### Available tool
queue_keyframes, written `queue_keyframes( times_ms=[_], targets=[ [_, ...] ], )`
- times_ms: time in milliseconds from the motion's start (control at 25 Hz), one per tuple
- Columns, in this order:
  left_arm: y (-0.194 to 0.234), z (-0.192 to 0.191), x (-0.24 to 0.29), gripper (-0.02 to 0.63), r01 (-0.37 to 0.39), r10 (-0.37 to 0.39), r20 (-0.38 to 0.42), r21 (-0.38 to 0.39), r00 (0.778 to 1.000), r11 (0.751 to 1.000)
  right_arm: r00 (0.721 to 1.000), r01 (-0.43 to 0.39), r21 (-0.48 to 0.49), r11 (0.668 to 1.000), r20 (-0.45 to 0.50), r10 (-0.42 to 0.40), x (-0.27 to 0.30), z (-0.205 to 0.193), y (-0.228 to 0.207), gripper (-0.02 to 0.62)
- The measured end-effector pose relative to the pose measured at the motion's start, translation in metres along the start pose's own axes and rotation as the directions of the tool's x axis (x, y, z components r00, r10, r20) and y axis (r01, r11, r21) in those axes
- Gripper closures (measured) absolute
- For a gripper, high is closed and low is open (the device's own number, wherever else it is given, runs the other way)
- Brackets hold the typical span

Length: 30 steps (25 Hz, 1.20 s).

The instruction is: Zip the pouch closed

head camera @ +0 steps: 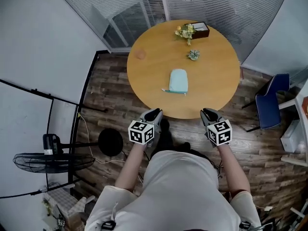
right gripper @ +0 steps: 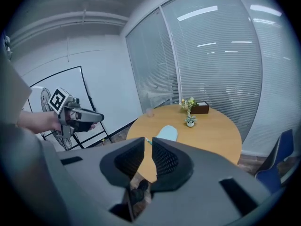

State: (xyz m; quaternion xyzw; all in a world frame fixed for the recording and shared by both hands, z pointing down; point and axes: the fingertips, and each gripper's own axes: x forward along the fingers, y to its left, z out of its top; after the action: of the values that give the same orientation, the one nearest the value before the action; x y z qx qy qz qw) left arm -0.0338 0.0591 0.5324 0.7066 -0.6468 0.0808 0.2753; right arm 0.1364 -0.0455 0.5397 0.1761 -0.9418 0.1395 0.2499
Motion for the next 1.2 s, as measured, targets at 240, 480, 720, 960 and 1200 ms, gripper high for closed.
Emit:
queue_keyframes(
  times_ms=[240,480,720,960,1200],
  targets=[
    [-0.020,0.019,-0.045,0.554,-0.036,0.035,0.071,0.014,0.997,0.999,0.997,-0.003,-0.034,0.999,0.076,0.006,-0.031,0.024,0.015,0.551],
    [-0.024,0.035,-0.081,0.575,-0.031,0.027,0.124,0.033,0.992,0.999,0.991,0.000,-0.041,0.999,0.131,0.006,-0.053,0.042,0.038,0.563],
    [-0.016,0.049,-0.109,0.581,-0.006,-0.004,0.164,0.059,0.986,0.998,0.983,0.032,-0.055,0.998,0.184,-0.021,-0.065,0.063,0.060,0.580],
    [-0.002,0.060,-0.137,0.581,0.021,-0.036,0.185,0.082,0.982,0.996,0.964,0.086,-0.035,0.996,0.255,-0.074,-0.073,0.086,0.087,0.591],
    [0.009,0.064,-0.147,0.581,0.049,-0.065,0.197,0.085,0.978,0.995,0.953,0.114,-0.023,0.993,0.284,-0.103,-0.075,0.095,0.105,0.592]
  ],
)
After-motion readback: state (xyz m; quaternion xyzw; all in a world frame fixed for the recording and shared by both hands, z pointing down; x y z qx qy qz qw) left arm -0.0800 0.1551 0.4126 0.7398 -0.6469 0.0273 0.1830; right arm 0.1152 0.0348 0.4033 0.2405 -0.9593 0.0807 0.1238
